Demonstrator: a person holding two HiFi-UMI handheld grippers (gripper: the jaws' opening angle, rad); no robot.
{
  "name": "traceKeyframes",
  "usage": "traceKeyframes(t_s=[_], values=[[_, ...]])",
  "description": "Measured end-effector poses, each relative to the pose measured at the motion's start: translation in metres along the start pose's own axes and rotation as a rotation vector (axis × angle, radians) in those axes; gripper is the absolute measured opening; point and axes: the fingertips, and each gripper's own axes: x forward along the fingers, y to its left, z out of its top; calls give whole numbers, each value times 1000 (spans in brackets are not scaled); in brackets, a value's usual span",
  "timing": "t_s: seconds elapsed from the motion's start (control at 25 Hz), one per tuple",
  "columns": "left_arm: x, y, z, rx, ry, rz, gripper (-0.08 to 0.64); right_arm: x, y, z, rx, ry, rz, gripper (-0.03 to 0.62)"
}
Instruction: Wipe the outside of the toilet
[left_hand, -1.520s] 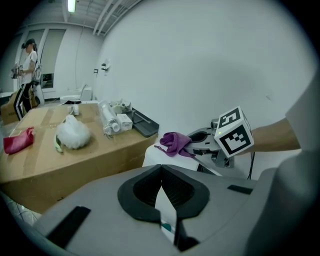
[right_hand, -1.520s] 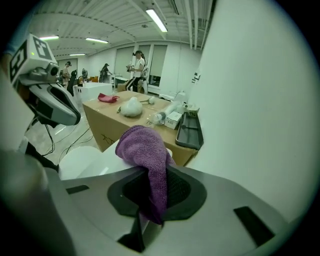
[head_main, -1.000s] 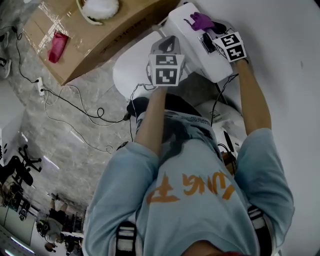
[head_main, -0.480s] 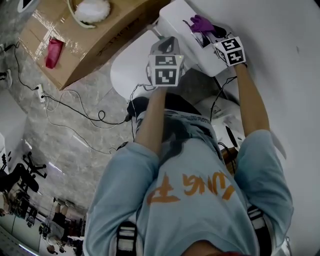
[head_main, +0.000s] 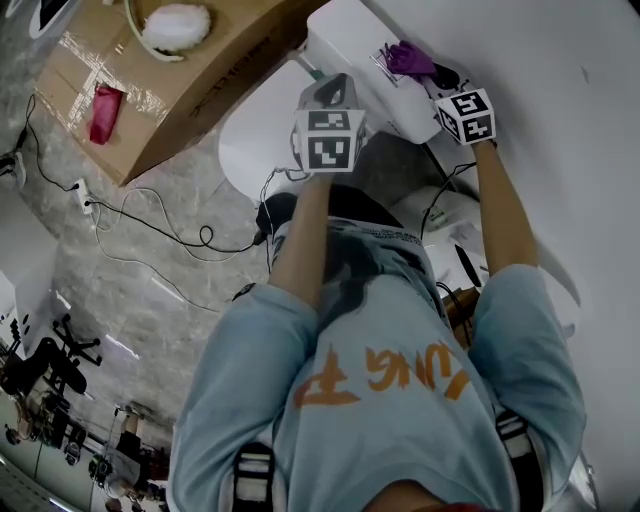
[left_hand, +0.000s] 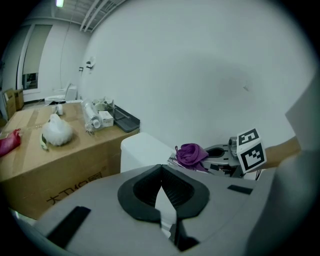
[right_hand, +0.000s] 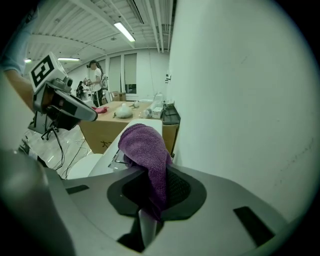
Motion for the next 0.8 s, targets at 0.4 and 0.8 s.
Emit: traceKeyframes(t_s=[0.4,0.8], values=[[-2,-20,-13,26,23,-45,25,-37,2,-34,73,1,-66,64],[-11,-19,-16,45,26,-60,25,-74,10,-67,131,35,-134,66]])
